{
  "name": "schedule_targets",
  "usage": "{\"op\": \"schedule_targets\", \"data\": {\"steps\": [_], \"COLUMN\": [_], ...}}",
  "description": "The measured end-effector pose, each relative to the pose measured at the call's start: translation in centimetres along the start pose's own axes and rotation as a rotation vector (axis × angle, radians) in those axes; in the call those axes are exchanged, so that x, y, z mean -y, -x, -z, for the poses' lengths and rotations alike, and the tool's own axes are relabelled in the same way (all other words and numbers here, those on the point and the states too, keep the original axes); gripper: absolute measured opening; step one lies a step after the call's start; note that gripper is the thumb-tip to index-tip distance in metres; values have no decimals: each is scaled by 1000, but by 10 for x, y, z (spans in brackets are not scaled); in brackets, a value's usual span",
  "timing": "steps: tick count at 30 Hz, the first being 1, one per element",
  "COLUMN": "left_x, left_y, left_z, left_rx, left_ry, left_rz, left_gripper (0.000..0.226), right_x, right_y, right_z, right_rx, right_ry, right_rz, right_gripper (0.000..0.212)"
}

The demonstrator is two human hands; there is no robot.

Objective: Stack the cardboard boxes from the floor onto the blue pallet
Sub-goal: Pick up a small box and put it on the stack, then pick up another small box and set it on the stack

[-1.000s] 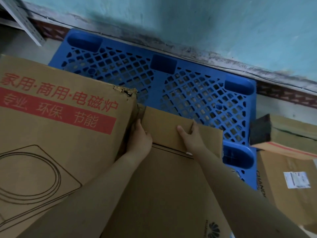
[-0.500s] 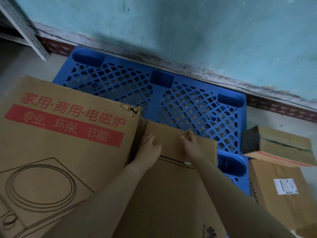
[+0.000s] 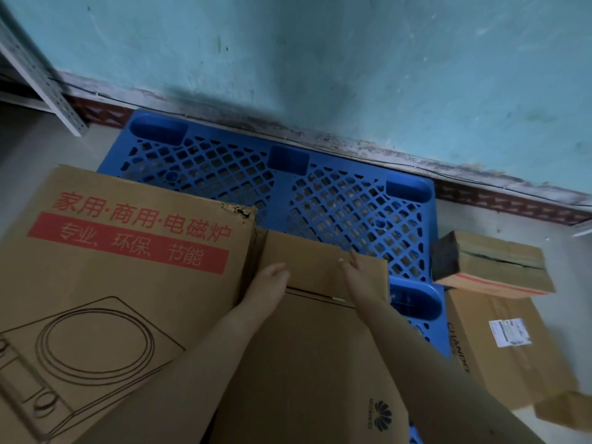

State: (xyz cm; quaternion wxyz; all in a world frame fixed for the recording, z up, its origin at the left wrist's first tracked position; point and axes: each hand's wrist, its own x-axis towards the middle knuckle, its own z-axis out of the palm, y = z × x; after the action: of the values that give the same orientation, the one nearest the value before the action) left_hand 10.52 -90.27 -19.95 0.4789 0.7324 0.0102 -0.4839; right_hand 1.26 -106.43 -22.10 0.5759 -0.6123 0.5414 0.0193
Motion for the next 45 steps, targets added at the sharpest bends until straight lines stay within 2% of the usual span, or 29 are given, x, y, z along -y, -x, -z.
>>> {"op": "schedule_targets", "data": {"steps": [2, 7, 11, 13, 15, 19, 22, 25, 27, 31, 35, 40, 45], "left_x": [-15, -61, -92, -102, -112, -132, -137, -131, -121, -98, -82, -58, -29], "left_y": [12, 46, 75, 91, 108, 145, 177, 217, 241, 280, 297, 266, 217], "left_z": [-4, -28, -64, -83, -100, -142, -188, -244, -287, -386, -470, -525, -572], "left_rx": [-15, -53, -41, -36, -32, -7, 0, 23, 21, 42, 87, 164, 184], "left_ry": [33, 120, 162, 158, 164, 135, 121, 149, 166, 211, 269, 173, 92], "left_rz": [-61, -231, -314, -357, -405, -447, -482, -513, -502, -450, -371, -383, -276], "left_gripper": [38, 37, 38, 37, 34, 28, 26, 29, 33, 18, 28, 28, 31], "right_x": [6, 18, 26, 28, 32, 35, 21, -10, -34, -87, -131, -172, -222], "right_y": [10, 45, 75, 91, 109, 145, 174, 201, 220, 255, 262, 231, 176], "right_z": [10, 41, 81, 105, 132, 199, 257, 324, 372, 466, 543, 594, 624], "right_rx": [-65, -98, -162, -200, -229, -293, -352, -394, -399, -452, -540, -599, -631], "right_ry": [8, -134, -303, -360, -412, -501, -486, -440, -434, -398, -364, -383, -389], "right_rz": [86, 196, 231, 256, 276, 326, 388, 390, 382, 365, 305, 209, 116], "right_gripper": [53, 46, 47, 39, 30, 38, 26, 30, 29, 26, 34, 38, 35]}}
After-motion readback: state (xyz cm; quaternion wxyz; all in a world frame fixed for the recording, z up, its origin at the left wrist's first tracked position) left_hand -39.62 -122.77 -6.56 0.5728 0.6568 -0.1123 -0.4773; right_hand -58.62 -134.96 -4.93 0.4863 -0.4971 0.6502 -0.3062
